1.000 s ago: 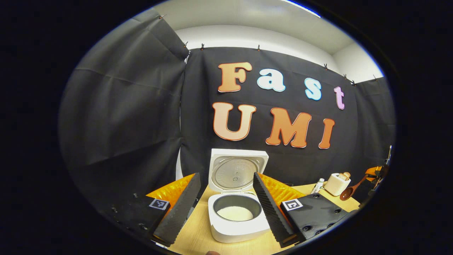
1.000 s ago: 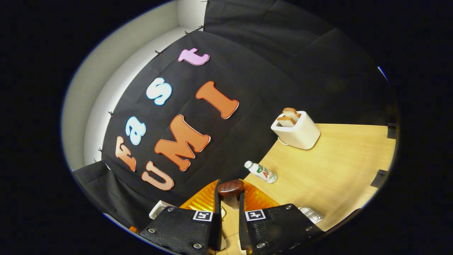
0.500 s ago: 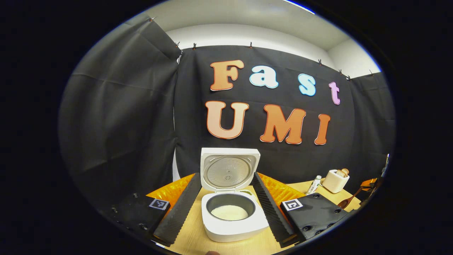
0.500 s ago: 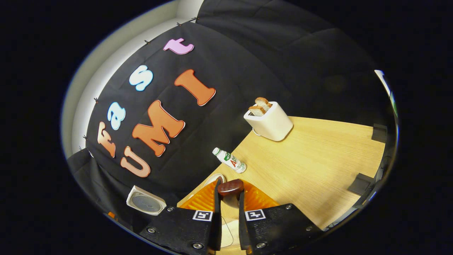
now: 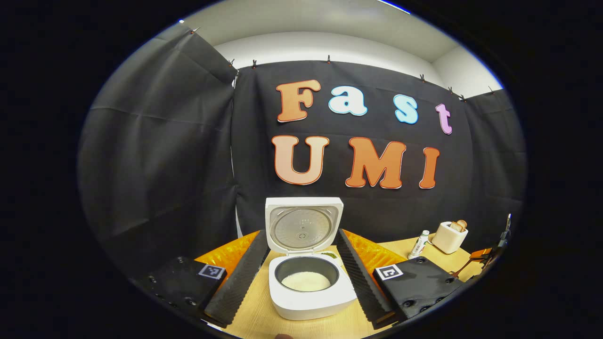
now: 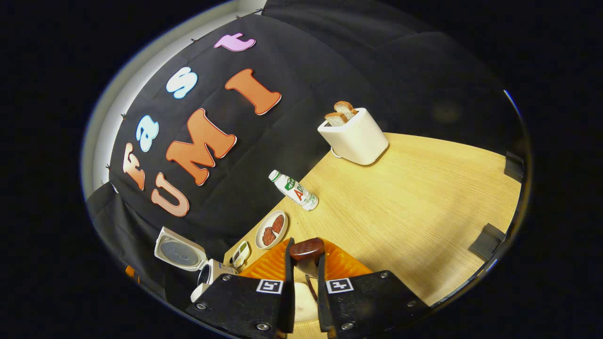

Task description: Close the left gripper, press the button to open the rice cooker; take a wooden spoon from the chopstick holder with the right hand, scoop a spoonful of rice and pour it into the rice cooker, then put the wooden spoon back into the chopstick holder.

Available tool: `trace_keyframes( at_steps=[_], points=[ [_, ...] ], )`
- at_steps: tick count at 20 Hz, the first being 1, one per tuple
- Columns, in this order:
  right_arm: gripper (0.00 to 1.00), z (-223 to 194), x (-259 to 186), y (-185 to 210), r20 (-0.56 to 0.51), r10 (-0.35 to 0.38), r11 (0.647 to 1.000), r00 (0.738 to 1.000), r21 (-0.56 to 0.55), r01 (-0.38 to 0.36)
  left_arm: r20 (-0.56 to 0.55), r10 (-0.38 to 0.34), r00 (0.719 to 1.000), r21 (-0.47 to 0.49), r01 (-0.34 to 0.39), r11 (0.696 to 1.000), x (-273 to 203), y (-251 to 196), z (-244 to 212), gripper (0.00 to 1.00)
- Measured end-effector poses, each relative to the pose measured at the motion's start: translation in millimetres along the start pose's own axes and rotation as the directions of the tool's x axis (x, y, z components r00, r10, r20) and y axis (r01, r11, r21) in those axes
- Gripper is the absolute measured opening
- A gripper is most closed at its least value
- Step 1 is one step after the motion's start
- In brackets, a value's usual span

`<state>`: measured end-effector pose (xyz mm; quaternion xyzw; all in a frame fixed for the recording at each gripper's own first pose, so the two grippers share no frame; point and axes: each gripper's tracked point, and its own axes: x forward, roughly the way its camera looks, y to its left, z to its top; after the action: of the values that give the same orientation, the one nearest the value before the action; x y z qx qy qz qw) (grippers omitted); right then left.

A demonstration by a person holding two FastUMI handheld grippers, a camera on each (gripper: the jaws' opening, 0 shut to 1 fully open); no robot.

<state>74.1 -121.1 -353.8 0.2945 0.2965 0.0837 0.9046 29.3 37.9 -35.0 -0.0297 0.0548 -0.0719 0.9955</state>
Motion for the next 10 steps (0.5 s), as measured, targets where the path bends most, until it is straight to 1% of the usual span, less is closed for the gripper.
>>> trace_keyframes(
  at_steps=[3,4,5,7,8,9,10],
  points=[
    [0.19,5,4,-3,0.002,0.007,1.000,1.000,0.010,-0.007,0.002,0.001,1.000,0.007,-0.001,1.000,0,-5,1,1.00],
    [0.20,3,4,-7,-0.008,-0.006,1.000,1.000,0.013,0.006,0.002,0.000,1.000,0.005,0.000,1.000,1,-6,2,1.00],
    [0.25,2,5,-11,-0.015,-0.011,1.000,1.000,0.014,0.011,0.001,0.001,1.000,0.002,-0.001,1.000,1,-8,0,1.00],
    [0.30,12,6,-21,0.015,-0.051,0.998,0.999,0.030,0.050,-0.003,0.002,1.000,-0.004,-0.002,1.000,2,-10,0,1.00],
    [0.36,15,2,-25,0.024,-0.067,0.997,0.997,0.032,0.066,-0.004,-0.001,1.000,-0.007,0.001,1.000,3,-12,1,1.00],
    [0.51,18,0,-28,0.027,-0.077,0.996,0.997,0.037,0.076,-0.004,-0.002,1.000,-0.011,0.002,1.000,5,-13,2,1.00],
    [0.58,23,-1,-29,0.025,-0.084,0.996,0.996,0.033,0.083,-0.003,0.000,1.000,-0.014,0.000,1.000,6,-14,2,1.00]
  ],
)
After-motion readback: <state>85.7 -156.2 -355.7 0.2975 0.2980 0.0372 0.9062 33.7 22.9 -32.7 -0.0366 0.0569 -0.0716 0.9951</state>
